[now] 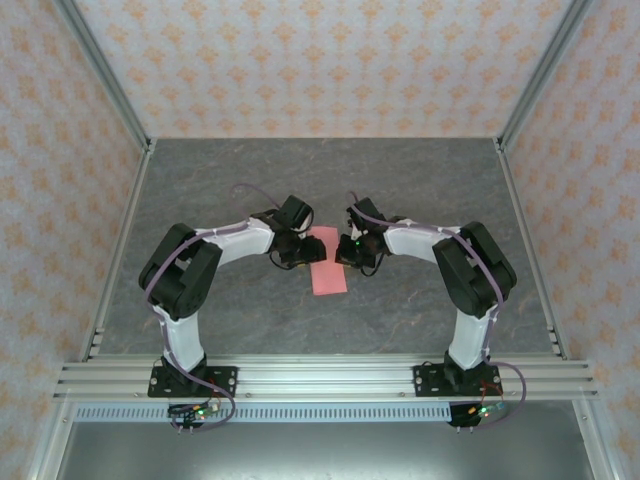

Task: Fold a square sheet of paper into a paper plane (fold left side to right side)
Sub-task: Hold the square sheet of paper at the center of the table, then first fold the square sheet of paper in half at the center of the table.

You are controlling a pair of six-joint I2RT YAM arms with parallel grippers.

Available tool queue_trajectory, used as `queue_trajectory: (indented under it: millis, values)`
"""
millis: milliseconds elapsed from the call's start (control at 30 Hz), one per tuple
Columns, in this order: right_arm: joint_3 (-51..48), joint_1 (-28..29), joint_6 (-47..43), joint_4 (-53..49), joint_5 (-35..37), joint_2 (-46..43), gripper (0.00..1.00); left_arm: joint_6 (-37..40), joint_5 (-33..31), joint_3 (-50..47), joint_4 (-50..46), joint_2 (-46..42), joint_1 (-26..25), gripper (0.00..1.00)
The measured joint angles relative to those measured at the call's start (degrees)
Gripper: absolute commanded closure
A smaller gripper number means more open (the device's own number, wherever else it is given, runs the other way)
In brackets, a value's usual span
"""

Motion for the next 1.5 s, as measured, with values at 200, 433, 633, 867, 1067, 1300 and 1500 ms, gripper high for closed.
queue_trajectory:
  millis: [200, 433, 633, 867, 1067, 1300, 1500]
  values:
    - [0.44, -0.02, 0.0, -0.57, 0.0, 0.28, 0.88, 0.63, -3.45, 0.0, -3.78, -4.68, -0.09, 0.43]
    - [0.61, -0.02, 0.02, -0.79, 0.0, 0.44, 0.89, 0.55, -2.29, 0.0, -4.0, -9.33, -0.09, 0.55]
    - [0.76, -0.02, 0.0, -0.94, -0.02, 0.55, 0.89, -1.14, 3.91, -0.04, 0.87, -7.13, -0.09, 0.66]
    - [1.14, -0.02, 0.0, -1.4, -0.04, 0.76, 0.89, -2.58, 8.37, -0.11, 5.4, -2.51, -0.09, 0.68]
    - [1.51, -0.02, 0.0, -1.97, -0.04, 0.96, 0.89, -2.47, 7.82, -0.24, 5.33, -0.59, -0.09, 0.68]
    - [1.9, -0.02, -0.24, -2.54, -0.02, 1.18, 0.89, -2.4, 6.29, -1.66, 5.38, 1.49, -0.07, 0.69]
    - [2.49, -0.02, -0.72, -3.34, 0.0, 1.49, 0.88, -1.88, 6.67, -2.51, 6.47, 1.6, 0.63, 0.69]
